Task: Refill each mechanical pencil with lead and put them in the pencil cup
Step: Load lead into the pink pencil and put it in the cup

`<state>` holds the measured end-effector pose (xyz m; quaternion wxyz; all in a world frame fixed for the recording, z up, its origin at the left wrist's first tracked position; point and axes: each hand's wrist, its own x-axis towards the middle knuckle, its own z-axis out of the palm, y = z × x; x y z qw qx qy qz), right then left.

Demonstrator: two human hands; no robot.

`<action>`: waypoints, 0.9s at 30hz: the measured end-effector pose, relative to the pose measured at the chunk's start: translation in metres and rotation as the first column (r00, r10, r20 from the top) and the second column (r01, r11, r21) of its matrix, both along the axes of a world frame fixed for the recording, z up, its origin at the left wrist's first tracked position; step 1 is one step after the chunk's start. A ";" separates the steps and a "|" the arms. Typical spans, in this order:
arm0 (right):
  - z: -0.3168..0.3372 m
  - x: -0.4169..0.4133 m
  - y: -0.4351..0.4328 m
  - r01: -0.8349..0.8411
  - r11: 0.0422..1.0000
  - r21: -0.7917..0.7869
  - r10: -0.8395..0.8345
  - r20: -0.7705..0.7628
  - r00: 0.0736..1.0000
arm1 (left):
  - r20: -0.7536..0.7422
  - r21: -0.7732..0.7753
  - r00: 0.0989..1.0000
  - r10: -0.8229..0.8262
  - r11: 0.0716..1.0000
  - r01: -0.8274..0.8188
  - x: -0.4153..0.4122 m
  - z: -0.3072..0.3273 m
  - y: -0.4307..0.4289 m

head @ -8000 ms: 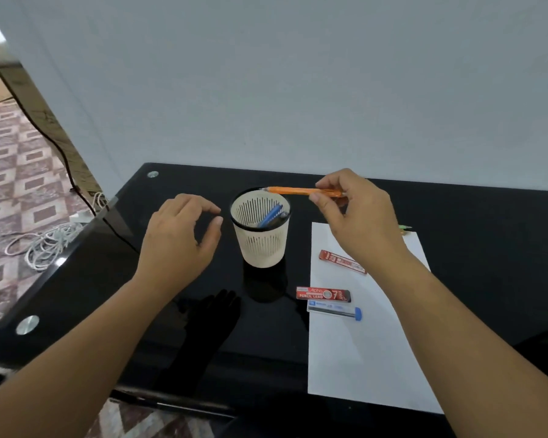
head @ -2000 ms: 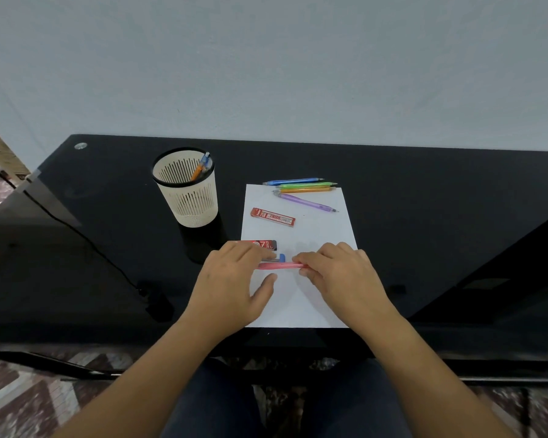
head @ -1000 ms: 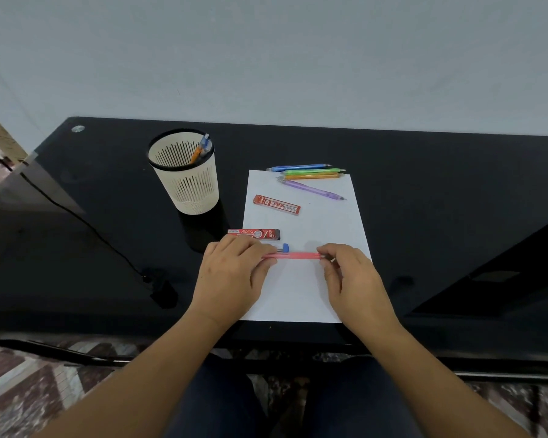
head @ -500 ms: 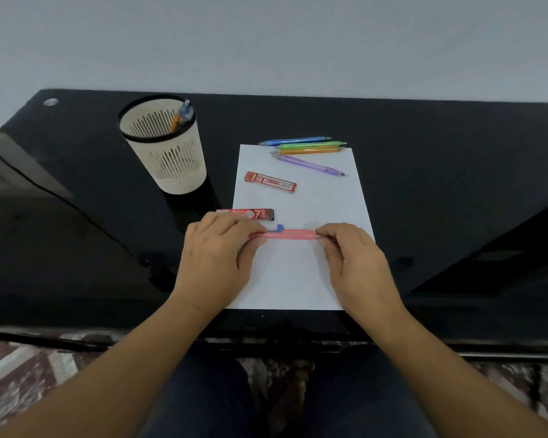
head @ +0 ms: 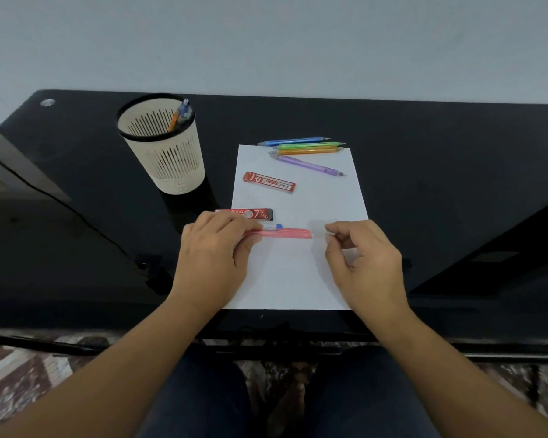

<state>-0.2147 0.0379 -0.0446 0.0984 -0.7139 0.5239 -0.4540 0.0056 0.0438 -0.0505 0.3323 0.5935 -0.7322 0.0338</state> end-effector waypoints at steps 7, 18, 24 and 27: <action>0.000 0.001 -0.001 0.055 0.998 0.041 -0.052 -0.070 0.996 | -0.011 0.019 1.000 0.001 1.000 -0.001 0.000 0.002 0.000; -0.006 0.002 -0.004 0.078 0.991 0.107 -0.061 -0.155 0.986 | -0.012 -0.002 1.000 0.008 1.000 -0.008 0.000 0.000 0.000; -0.006 0.002 -0.005 0.107 0.985 0.138 -0.079 -0.197 0.977 | -0.012 0.007 1.000 0.009 1.000 -0.009 -0.001 0.000 0.000; -0.006 0.002 -0.006 0.129 0.978 0.165 -0.089 -0.229 0.969 | -0.010 0.012 1.000 0.011 1.000 -0.011 -0.001 0.000 -0.001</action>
